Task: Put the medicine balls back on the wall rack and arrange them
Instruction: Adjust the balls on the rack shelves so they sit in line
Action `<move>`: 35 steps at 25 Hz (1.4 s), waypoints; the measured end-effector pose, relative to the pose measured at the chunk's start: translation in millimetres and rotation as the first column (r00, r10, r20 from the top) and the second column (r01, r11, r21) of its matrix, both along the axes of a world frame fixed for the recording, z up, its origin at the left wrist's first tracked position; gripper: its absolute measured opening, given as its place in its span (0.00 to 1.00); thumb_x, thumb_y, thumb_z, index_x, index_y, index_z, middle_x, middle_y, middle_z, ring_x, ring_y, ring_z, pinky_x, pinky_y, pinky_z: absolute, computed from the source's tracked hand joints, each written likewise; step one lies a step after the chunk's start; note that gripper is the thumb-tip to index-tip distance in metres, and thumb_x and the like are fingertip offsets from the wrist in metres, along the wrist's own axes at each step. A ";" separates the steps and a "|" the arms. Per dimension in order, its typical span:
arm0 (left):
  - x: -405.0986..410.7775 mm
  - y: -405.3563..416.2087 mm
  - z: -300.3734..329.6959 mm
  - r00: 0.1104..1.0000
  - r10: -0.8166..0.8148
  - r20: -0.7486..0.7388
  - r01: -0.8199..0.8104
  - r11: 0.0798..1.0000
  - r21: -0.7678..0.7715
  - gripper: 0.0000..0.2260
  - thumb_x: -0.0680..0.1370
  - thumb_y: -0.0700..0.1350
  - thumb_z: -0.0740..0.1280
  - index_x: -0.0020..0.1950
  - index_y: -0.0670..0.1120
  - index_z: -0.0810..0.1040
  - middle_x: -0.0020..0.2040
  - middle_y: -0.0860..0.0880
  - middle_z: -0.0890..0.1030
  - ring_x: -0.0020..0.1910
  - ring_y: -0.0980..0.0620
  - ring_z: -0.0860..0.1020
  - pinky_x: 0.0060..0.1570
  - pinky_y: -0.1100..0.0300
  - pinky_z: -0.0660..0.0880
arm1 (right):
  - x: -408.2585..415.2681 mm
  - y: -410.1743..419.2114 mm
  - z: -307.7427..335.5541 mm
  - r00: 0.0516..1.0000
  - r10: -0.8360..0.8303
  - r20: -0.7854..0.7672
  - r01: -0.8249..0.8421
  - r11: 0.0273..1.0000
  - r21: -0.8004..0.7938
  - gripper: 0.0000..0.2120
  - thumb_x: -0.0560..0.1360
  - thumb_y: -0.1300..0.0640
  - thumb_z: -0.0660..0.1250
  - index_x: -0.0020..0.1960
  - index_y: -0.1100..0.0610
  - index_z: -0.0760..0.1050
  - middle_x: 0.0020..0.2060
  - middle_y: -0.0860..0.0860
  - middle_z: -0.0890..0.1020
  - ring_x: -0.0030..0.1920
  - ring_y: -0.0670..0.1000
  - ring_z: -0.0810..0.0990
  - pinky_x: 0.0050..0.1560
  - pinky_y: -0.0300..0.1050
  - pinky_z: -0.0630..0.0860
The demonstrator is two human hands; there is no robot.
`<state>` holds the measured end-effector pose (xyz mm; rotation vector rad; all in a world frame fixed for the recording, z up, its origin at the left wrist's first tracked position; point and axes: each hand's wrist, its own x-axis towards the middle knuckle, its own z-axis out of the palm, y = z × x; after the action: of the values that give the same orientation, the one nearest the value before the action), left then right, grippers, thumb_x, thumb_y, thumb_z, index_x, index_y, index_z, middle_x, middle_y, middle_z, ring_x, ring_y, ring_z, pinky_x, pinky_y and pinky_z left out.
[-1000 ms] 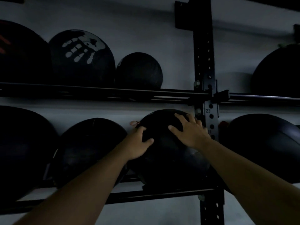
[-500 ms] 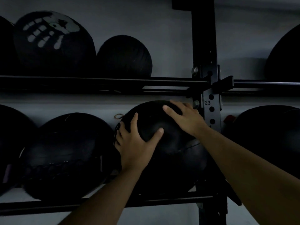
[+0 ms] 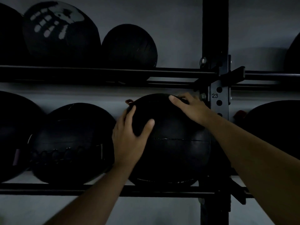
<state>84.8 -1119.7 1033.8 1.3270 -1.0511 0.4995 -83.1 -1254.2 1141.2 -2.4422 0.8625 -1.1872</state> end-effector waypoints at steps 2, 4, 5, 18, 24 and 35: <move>-1.8 -2.6 -21.6 0.998 0.059 0.017 -0.059 0.998 -0.024 0.40 0.71 0.80 0.58 0.79 0.65 0.62 0.82 0.56 0.63 0.82 0.49 0.60 0.78 0.36 0.61 | -8.6 -9.9 -10.2 0.982 0.168 0.084 -0.168 0.986 -0.005 0.33 0.74 0.24 0.58 0.75 0.37 0.69 0.78 0.48 0.68 0.79 0.54 0.65 0.79 0.55 0.60; 4.1 -11.2 -13.7 0.997 0.064 0.043 -0.061 0.996 -0.061 0.38 0.72 0.77 0.60 0.78 0.64 0.66 0.81 0.55 0.67 0.80 0.48 0.65 0.76 0.36 0.64 | -9.1 -13.2 -15.2 0.971 0.183 0.152 -0.185 0.983 -0.003 0.31 0.75 0.26 0.59 0.74 0.36 0.71 0.75 0.44 0.71 0.77 0.51 0.68 0.73 0.46 0.62; 12.5 -13.9 -4.2 0.997 0.039 0.067 -0.034 0.997 -0.074 0.36 0.73 0.74 0.62 0.78 0.61 0.69 0.79 0.53 0.71 0.78 0.49 0.68 0.76 0.38 0.66 | -5.7 -12.3 -16.1 0.972 0.160 0.172 -0.167 0.986 0.028 0.31 0.74 0.25 0.59 0.73 0.36 0.71 0.73 0.44 0.73 0.76 0.52 0.69 0.70 0.46 0.63; 19.5 -5.8 -23.9 0.999 -0.025 0.040 0.026 0.999 -0.020 0.39 0.71 0.79 0.60 0.80 0.68 0.59 0.83 0.58 0.61 0.83 0.51 0.58 0.80 0.40 0.58 | -6.6 -6.7 -26.7 0.994 0.095 0.063 -0.085 0.986 -0.141 0.35 0.75 0.24 0.50 0.79 0.32 0.60 0.81 0.49 0.64 0.82 0.57 0.60 0.80 0.62 0.57; 45.2 -10.3 29.8 0.983 -0.140 0.120 0.131 0.988 0.078 0.37 0.73 0.71 0.65 0.79 0.57 0.69 0.79 0.53 0.71 0.78 0.51 0.67 0.79 0.43 0.64 | 8.6 0.8 -11.4 0.993 -0.053 0.106 0.048 0.998 0.048 0.34 0.78 0.27 0.49 0.80 0.41 0.62 0.80 0.56 0.66 0.78 0.64 0.66 0.77 0.60 0.63; 13.7 -8.1 25.6 0.984 0.026 -0.175 -0.006 0.994 0.111 0.38 0.70 0.80 0.55 0.79 0.68 0.63 0.83 0.56 0.63 0.82 0.46 0.61 0.78 0.34 0.59 | -6.4 8.6 -40.8 0.994 0.046 0.095 -0.029 0.984 -0.175 0.32 0.77 0.25 0.52 0.79 0.30 0.57 0.82 0.46 0.62 0.81 0.59 0.60 0.79 0.64 0.60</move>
<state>98.4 -1127.8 1059.4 1.4508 -0.9328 0.3329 -89.5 -1245.7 1100.4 -2.4965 0.7085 -1.4105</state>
